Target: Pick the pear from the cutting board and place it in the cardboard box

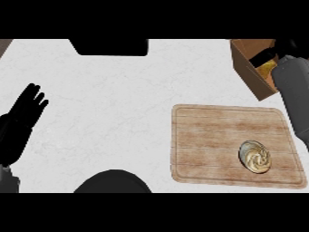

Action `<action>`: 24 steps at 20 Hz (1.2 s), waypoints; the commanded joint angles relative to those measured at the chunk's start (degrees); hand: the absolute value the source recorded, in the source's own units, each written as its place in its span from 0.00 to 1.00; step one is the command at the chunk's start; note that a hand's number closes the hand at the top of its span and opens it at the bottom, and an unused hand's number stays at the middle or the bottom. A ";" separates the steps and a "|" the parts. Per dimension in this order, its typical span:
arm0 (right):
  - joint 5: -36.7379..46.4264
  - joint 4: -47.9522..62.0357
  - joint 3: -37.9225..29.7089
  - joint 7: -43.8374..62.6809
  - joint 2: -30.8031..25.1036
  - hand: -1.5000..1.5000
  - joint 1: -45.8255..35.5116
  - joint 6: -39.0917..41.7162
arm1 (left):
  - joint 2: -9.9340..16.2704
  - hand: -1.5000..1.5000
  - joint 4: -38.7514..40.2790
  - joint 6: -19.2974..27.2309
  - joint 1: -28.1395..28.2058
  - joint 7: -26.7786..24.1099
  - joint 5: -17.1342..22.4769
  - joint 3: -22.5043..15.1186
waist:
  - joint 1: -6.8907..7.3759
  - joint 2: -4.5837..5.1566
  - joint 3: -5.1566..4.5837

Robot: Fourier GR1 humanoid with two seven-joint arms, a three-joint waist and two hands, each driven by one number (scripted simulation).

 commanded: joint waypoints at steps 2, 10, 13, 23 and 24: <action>-5.90 -4.54 -5.95 -3.53 0.94 0.00 -1.12 -9.96 | -1.18 0.50 -0.72 0.34 0.29 0.25 0.58 -0.34 | -0.03 -0.12 0.06; -18.56 -17.08 -14.07 -8.71 1.73 0.00 5.68 -13.89 | 0.94 0.50 0.66 -0.52 1.09 0.02 0.36 1.58 | -1.77 -0.66 -0.01; -21.09 -21.97 -14.40 -8.24 0.44 0.00 10.83 -11.80 | 0.20 0.50 1.99 0.65 -1.61 0.54 -0.29 0.95 | -1.76 -0.57 -0.03; -33.85 -41.09 -17.98 -7.54 -5.56 0.00 25.95 0.97 | -1.05 0.50 0.59 -1.06 2.19 -1.35 0.06 0.72 | -1.40 -0.49 -0.05; -34.92 -42.87 -18.34 -8.36 -4.98 0.00 28.59 1.62 | -0.69 0.50 3.40 -0.52 1.04 -3.88 -0.69 2.06 | -1.56 -0.47 -0.05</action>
